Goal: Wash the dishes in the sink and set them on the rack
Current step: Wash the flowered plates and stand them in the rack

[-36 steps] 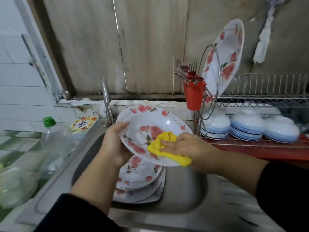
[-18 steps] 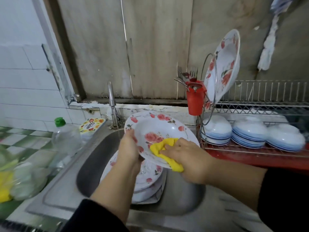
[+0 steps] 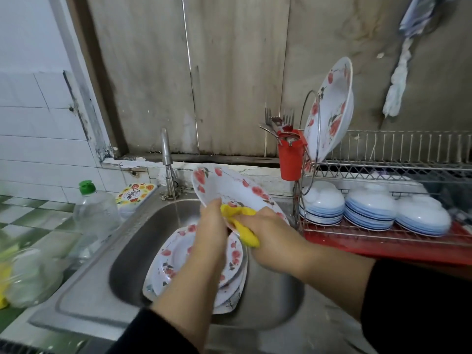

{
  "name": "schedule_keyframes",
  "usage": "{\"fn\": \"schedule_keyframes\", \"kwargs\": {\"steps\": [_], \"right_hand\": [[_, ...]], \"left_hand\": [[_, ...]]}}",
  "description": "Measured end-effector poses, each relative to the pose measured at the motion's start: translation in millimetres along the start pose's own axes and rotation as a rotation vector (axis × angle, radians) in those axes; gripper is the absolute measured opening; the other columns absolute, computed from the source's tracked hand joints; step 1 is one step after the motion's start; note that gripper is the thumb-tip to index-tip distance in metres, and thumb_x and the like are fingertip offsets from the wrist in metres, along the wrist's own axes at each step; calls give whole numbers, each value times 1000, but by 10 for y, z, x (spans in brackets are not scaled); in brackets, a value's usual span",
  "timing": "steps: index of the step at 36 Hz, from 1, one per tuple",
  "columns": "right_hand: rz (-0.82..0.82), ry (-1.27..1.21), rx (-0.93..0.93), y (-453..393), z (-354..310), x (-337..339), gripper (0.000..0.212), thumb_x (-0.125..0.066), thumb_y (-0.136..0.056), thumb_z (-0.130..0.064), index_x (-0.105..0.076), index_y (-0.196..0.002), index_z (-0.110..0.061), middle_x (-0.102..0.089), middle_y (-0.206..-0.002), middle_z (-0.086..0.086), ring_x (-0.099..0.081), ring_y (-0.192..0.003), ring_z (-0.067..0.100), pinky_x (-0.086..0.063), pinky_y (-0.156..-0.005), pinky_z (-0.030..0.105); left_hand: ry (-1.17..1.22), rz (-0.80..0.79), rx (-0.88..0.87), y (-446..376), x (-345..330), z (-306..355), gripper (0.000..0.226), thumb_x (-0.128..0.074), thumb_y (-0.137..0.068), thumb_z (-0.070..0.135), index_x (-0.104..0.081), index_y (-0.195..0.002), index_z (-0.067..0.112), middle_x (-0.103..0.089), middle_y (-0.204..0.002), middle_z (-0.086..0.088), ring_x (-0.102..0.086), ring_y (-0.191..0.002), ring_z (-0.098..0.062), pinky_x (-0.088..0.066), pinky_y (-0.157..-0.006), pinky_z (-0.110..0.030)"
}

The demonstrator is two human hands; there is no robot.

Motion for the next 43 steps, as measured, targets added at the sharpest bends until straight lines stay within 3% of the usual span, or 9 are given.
{"fn": "schedule_keyframes", "kwargs": {"steps": [5,10,13,17,22,26,32,36,43], "right_hand": [[-151,147,193,120,164,165,64,-58,-81,-5,-48,-138,-31,-49,-114,-22,-38,-102,14,-38,-96,35],[-18,86,-116,25,-18,-7,47,-53,-81,-11,-53,-122,-35,-47,-104,7,-48,-105,30,-44,-86,31],[46,-102,-119,2,39,-104,40,-50,-79,-9,-58,-111,-31,-59,-95,1,-55,-93,25,-51,-79,34],[155,-627,-255,78,292,59,21,-65,-84,-5,-61,-83,-26,-61,-54,-16,-55,-49,-4,-42,-47,13],[305,-1358,-448,201,419,-37,17,-63,-85,-12,-62,-69,-7,-57,-50,10,-56,-41,21,-47,-47,29],[382,-1650,-490,221,496,-180,17,-62,-77,-26,-62,-85,-11,-60,-69,8,-59,-55,19,-52,-55,30],[316,-1616,-668,263,615,-497,53,-65,-68,-43,-63,-104,-4,-61,-97,17,-59,-90,30,-46,-97,53],[288,-1471,-750,274,670,-611,44,-63,-76,-49,-65,-90,-8,-68,-70,8,-64,-63,22,-52,-65,38],[429,-1145,-750,270,773,-463,23,-60,-92,-24,-65,-89,-2,-67,-64,16,-63,-55,27,-51,-62,35]], "left_hand": [[129,-40,101,-174,310,218,25,-36,-96,17,-57,-95,5,-66,-89,-20,-62,-90,-36,-48,-88,-50],[-146,76,-50,-77,130,-128,39,-33,-100,20,-48,-127,-5,-49,-75,-4,-50,-72,-21,-44,-68,-28],[-78,-42,-22,-28,-30,-169,62,-41,-93,57,-43,-138,14,-62,-119,-7,-58,-105,-15,-45,-93,-32],[-47,-144,-9,-59,82,-143,46,-28,-91,60,-49,-117,28,-60,-117,4,-58,-103,-8,-38,-97,-28],[-96,149,151,-164,550,-487,61,-45,-93,56,-37,-144,24,-39,-148,1,-41,-131,-24,-32,-110,-45],[283,149,240,-155,642,-659,38,-48,-97,40,-55,-125,15,-70,-104,-4,-67,-97,-21,-56,-83,-40],[425,207,144,-65,691,-495,25,-53,-96,28,-58,-115,12,-73,-81,-1,-68,-79,-19,-54,-62,-34],[334,256,55,-5,850,-304,20,-54,-96,27,-54,-111,13,-67,-88,0,-63,-83,-20,-50,-63,-35],[120,340,-138,-1,1188,30,19,-49,-97,32,-53,-108,17,-63,-91,2,-59,-83,-15,-45,-67,-30]]}}
Point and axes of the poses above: each hand's wrist, its own y-axis away from the middle knuckle, its own x-axis out of the back of the hand, z = x × y, the point moved 8 cm from there along -y, towards the middle knuckle
